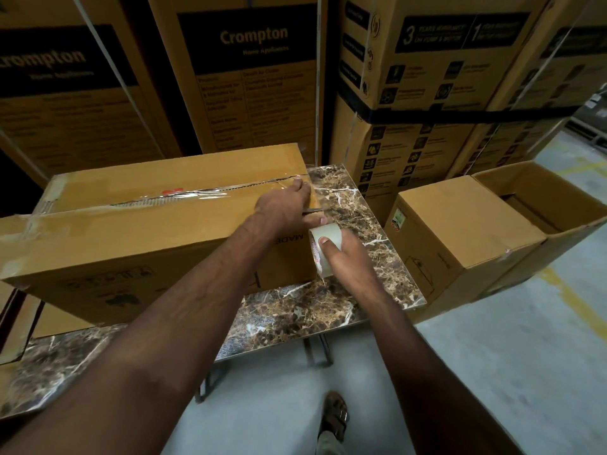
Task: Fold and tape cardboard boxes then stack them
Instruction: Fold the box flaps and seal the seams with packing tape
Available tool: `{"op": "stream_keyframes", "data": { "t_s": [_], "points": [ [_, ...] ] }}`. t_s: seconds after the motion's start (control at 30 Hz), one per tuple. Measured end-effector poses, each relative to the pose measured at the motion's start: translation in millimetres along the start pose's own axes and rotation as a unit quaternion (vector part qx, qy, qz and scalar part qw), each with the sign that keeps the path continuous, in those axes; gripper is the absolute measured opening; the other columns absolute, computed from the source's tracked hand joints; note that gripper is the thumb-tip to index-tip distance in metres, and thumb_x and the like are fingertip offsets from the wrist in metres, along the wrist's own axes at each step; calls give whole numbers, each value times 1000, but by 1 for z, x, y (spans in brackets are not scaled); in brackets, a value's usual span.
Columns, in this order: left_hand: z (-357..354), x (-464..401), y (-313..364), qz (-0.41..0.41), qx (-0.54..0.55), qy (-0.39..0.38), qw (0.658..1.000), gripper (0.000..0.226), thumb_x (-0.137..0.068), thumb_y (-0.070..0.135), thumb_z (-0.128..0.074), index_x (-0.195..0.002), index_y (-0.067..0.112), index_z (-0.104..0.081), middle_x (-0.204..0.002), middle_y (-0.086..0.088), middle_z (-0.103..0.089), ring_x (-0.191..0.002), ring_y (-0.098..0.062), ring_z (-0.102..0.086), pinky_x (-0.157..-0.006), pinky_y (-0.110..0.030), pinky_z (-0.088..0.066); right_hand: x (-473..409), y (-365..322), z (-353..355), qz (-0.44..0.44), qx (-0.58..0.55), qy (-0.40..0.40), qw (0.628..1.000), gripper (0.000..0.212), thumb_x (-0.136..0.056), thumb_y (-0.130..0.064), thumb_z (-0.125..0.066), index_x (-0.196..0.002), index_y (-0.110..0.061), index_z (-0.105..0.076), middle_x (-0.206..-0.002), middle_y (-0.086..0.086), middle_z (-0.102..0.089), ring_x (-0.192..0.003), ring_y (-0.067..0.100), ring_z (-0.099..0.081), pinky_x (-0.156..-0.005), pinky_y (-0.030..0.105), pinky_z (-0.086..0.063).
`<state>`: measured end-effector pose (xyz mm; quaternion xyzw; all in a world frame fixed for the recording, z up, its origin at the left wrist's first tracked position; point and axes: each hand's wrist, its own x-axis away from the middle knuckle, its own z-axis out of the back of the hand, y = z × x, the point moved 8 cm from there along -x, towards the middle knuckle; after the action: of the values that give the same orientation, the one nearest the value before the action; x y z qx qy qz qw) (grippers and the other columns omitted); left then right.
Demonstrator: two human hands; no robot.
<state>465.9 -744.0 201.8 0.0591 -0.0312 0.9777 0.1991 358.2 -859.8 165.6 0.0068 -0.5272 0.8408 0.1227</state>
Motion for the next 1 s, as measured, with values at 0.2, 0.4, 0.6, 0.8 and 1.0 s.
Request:
{"op": "stream_keyframes", "data": {
  "t_s": [0.2,0.4,0.6,0.8,1.0],
  "points": [
    [-1,5,4,11,-44,-26,999,111,-84,82,-44,-160,15,2,-168,-2,6,-144,-30,-36,-100,-49,-49,2,10,-4,-28,28,-7,999,27,-103,-35,-52,-119,-13,-54,-108,6,-64,-91,23,-65,-77,43,-59],
    [-1,5,6,24,-57,-35,997,108,-88,74,-47,-159,11,4,-168,-6,8,-144,-32,-36,-99,-50,-48,-10,15,-15,-90,85,-41,992,40,-104,-37,-50,-131,-8,-52,-115,9,-61,-93,24,-60,-68,29,-49],
    [3,3,26,35,-135,12,990,100,-94,68,-45,-158,3,-4,-166,-18,-3,-130,-33,-50,-90,-43,-50,-26,20,-17,-103,98,-30,989,39,-102,-39,-53,-124,-7,-55,-107,8,-61,-92,25,-61,-73,33,-49],
    [4,-2,29,19,-219,26,975,108,-89,74,-46,-156,-1,-7,-164,-22,-13,-129,-33,-52,-91,-41,-50,-34,22,-14,-72,125,6,990,41,-97,-46,-59,-114,-8,-63,-100,8,-67,-85,24,-65,-69,33,-53],
    [3,-2,28,9,-160,16,987,111,-88,65,-59,-157,0,-3,-166,-20,-4,-131,-33,-50,-92,-44,-49,-24,27,-12,-8,114,38,993,34,-95,-43,-63,-113,-14,-61,-97,2,-66,-83,20,-63,-67,31,-50]
  ]
}}
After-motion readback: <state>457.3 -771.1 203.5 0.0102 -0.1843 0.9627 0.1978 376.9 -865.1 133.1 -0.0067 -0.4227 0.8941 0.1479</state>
